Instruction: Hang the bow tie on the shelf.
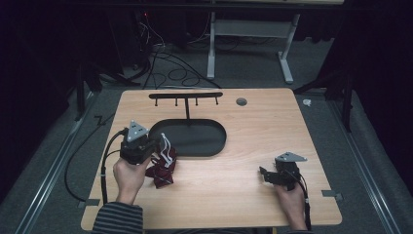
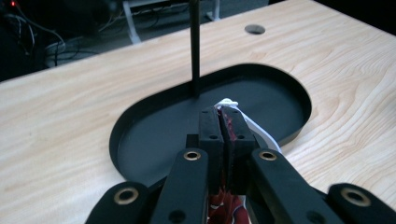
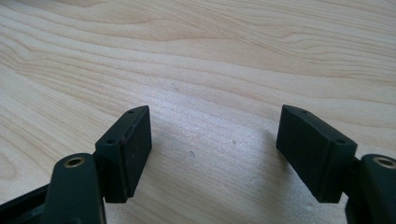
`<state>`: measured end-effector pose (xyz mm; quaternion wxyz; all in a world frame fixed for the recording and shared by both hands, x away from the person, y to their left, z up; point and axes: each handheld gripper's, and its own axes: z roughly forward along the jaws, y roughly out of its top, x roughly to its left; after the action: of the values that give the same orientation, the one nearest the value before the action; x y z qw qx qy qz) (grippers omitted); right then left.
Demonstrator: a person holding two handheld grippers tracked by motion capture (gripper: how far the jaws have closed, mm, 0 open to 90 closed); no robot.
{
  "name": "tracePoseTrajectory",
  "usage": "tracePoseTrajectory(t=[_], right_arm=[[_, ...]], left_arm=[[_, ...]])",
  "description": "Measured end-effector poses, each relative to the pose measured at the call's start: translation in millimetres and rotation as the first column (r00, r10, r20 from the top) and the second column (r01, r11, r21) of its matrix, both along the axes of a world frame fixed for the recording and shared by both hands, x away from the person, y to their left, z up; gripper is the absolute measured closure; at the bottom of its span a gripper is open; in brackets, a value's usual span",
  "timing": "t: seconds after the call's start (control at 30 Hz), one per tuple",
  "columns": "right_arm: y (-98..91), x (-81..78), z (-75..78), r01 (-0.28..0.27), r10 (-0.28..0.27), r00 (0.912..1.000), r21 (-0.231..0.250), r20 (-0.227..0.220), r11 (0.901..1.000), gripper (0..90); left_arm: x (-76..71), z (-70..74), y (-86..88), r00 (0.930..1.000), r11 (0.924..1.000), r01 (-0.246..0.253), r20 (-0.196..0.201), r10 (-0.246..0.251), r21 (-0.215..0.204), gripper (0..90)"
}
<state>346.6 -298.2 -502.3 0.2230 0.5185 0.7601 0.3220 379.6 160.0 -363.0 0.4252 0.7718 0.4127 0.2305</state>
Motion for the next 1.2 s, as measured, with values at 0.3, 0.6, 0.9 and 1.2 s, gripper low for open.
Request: tracePoseTrajectory(t=[0.3, 0.6, 0.9, 1.2], right_arm=[[-0.1, -0.2, 0.1, 0.001, -0.001, 1.0, 0.003, -0.002, 1.0, 28.0], [-0.2, -0.3, 0.2, 0.0, 0.0, 1.0, 0.002, -0.003, 1.0, 27.9], [-0.2, -0.2, 0.0, -0.002, 0.002, 1.0, 0.004, -0.001, 1.0, 27.9], [-0.2, -0.3, 0.2, -0.001, 0.001, 1.0, 0.004, -0.004, 1.0, 27.9]], left_arm=[[10.1, 18.6, -6.7, 0.9996, 0.9997, 0.024, 0.011, -0.024, -0.007, 88.0], [21.7, 33.7, -15.9, 0.9988, 0.9991, 0.042, 0.025, -0.042, -0.008, 88.0], [34.7, 44.3, -22.1, 0.9987, 0.9991, 0.043, 0.027, -0.042, -0.007, 88.0], [49.6, 47.8, -31.3, 0.999, 0.9991, 0.038, 0.022, -0.039, 0.017, 88.0]])
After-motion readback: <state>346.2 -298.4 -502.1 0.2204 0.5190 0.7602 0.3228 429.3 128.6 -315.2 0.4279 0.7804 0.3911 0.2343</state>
